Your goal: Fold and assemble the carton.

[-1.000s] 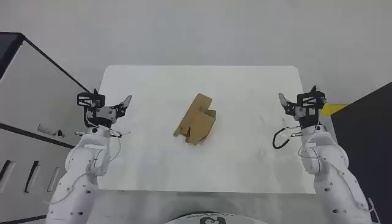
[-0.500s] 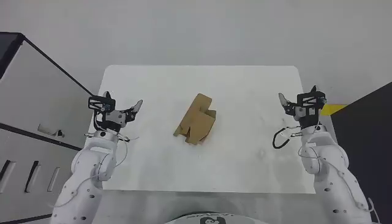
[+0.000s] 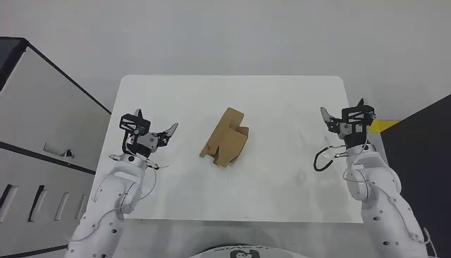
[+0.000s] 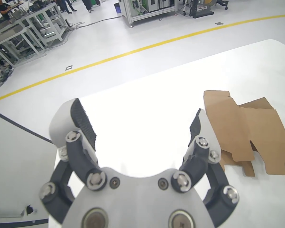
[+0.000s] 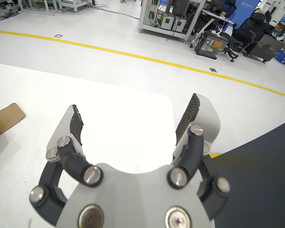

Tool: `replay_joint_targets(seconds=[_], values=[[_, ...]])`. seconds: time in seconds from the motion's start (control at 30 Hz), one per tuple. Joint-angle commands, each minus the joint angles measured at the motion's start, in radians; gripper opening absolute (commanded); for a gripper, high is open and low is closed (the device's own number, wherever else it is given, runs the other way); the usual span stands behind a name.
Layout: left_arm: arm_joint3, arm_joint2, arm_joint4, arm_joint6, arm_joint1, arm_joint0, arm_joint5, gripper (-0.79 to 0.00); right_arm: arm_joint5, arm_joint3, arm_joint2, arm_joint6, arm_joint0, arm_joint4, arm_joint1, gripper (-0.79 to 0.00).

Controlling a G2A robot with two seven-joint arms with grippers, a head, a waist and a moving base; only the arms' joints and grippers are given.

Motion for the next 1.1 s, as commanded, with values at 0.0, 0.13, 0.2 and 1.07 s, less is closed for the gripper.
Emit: replay_joint_targets(seconds=[0.0,0.13,0.2,1.07], values=[[-0.018,0.037,0.025,-0.012,-0.003,0.001,-0.002,0.000,0.000,0.000,0.000,0.000,0.000,0.000,0.000,0.000],[-0.023,0.134,0.063,-0.045,-0.014,-0.016,0.039,0.000,0.000,0.000,0.000,0.000,0.000,0.000,0.000,0.000],[-0.018,0.186,0.081,-0.071,-0.021,-0.035,0.057,0.000,0.000,0.000,0.000,0.000,0.000,0.000,0.000,0.000],[0.062,0.302,0.239,-0.094,-0.037,-0.085,0.128,0.000,0.000,0.000,0.000,0.000,0.000,0.000,0.000,0.000]])
